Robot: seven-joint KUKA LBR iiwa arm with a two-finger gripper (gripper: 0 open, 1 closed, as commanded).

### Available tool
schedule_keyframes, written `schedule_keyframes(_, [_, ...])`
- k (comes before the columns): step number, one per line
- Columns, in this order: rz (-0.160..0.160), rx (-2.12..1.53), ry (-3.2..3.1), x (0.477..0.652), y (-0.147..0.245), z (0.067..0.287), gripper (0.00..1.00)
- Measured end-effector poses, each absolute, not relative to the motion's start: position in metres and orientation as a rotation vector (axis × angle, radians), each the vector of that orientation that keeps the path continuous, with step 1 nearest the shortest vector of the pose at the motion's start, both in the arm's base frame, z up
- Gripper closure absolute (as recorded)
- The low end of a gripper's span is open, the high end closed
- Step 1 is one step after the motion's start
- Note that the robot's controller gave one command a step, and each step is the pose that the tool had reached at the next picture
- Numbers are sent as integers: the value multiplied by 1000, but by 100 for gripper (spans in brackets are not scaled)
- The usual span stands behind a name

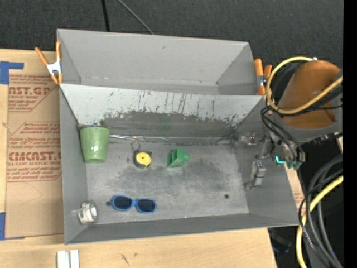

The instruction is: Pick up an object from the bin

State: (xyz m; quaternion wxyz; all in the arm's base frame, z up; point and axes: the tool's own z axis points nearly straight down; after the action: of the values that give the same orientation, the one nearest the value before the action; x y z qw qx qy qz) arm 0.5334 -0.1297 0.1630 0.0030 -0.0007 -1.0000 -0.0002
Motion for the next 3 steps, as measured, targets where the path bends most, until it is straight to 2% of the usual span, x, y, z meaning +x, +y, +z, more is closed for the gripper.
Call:
schedule_keyframes(1, [-5,169,-3137,587,-44,65,0])
schedule_keyframes(2, [-4,411,-3120,583,32,101,0])
schedule_keyframes(3, [0,619,-3083,592,9,100,0])
